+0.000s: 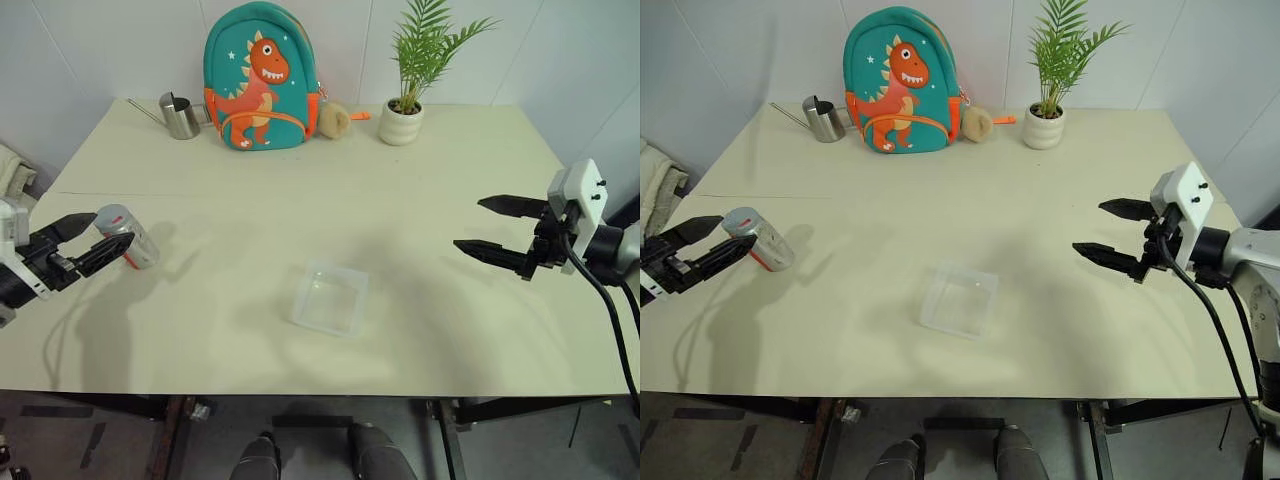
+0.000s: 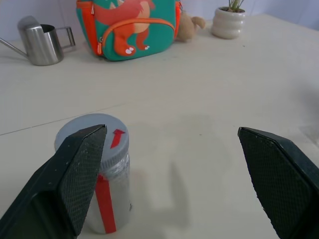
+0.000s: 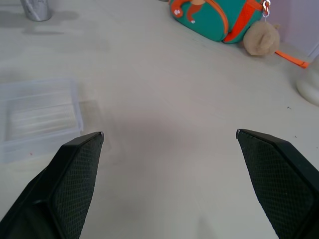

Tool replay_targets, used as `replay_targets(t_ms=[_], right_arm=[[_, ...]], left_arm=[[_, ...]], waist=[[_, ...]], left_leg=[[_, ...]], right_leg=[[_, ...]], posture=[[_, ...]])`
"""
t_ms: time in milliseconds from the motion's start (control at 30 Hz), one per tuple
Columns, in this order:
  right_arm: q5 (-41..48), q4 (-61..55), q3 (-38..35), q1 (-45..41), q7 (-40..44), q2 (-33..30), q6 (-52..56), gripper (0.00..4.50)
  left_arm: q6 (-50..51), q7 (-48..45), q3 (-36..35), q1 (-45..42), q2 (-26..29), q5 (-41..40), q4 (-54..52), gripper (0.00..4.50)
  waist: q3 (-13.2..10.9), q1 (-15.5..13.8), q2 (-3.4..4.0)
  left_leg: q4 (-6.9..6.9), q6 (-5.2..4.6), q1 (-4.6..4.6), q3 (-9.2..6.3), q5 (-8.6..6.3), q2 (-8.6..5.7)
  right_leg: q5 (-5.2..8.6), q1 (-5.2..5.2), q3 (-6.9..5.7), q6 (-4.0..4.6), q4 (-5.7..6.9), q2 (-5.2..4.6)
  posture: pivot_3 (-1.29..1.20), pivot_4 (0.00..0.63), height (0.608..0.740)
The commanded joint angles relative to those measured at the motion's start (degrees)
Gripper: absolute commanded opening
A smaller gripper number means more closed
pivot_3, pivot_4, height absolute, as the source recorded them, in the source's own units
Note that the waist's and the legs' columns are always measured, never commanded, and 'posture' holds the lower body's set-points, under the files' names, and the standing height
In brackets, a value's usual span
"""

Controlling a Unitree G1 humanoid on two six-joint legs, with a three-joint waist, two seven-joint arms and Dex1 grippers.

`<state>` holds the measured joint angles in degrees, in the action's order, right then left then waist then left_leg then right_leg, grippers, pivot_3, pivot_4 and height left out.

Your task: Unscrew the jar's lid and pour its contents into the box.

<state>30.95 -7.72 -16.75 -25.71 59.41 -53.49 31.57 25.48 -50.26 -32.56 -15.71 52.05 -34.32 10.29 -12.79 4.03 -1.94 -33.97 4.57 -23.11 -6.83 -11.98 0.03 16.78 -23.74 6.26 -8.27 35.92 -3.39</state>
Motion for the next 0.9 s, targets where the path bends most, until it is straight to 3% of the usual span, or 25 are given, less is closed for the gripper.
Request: replay_targets(t_ms=[33, 300, 500, 733, 900], right_arm=[[1.92, -2.96, -3.01, 0.62, -0.93, -0.54, 0.41, 4.5], [2.8, -3.6, -0.76, 0.18, -1.15, 0.68, -0.11, 4.5], [2.39, -1.06, 3.45, -4.29, -0.11, 3.47, -1.17, 4.5], [1.33, 8.09, 8.38, -9.58, 7.8, 5.55, -6.1, 4.5], [-0.37, 13.07, 10.95, -13.36, 11.41, 7.48, -10.01, 4.5]], left_arm=[[-1.15, -0.08, -0.23, -1.91, 0.37, 0.11, 0.55, 4.48], [-1.78, 0.36, -1.33, -0.74, -0.03, -0.04, -0.47, 4.48], [-0.48, 7.17, -4.01, 3.68, -3.42, -0.25, -10.53, 4.48], [-0.83, 25.13, -6.78, 9.18, -15.4, 1.34, -27.05, 4.48], [-0.23, 32.72, -3.93, 10.07, -20.38, 4.82, -28.85, 4.48]], waist=[[0.0, 0.03, 0.0], [0.0, -0.07, 0.0], [0.0, 0.01, 0.0], [0.02, -0.52, -0.02], [0.02, -0.96, -0.03]], left_leg=[[0.0, 0.0, 0.0, 0.01, 0.0, 0.0], [-0.04, 0.0, 0.01, 0.01, 0.0, 0.0], [-0.07, 0.0, 0.01, 0.04, 0.0, -0.01], [-0.18, 0.0, 0.02, 0.08, 0.0, -0.04], [-0.37, 0.0, 0.03, 0.08, 0.0, -0.04]], right_leg=[[0.0, 0.0, 0.01, 0.0, 0.0, 0.0], [-0.01, 0.0, 0.02, -0.02, 0.02, 0.0], [-0.04, 0.01, 0.07, -0.06, 0.02, -0.02], [-0.11, 0.06, 0.11, -0.14, -0.02, -0.05], [-0.19, 0.15, 0.11, -0.18, -0.02, -0.01]], posture=[[0.0, 0.15, 0.74], [0.0, 0.15, 0.74], [0.0, 0.15, 0.74], [0.0, 0.15, 0.74], [0.0, 0.15, 0.74]])
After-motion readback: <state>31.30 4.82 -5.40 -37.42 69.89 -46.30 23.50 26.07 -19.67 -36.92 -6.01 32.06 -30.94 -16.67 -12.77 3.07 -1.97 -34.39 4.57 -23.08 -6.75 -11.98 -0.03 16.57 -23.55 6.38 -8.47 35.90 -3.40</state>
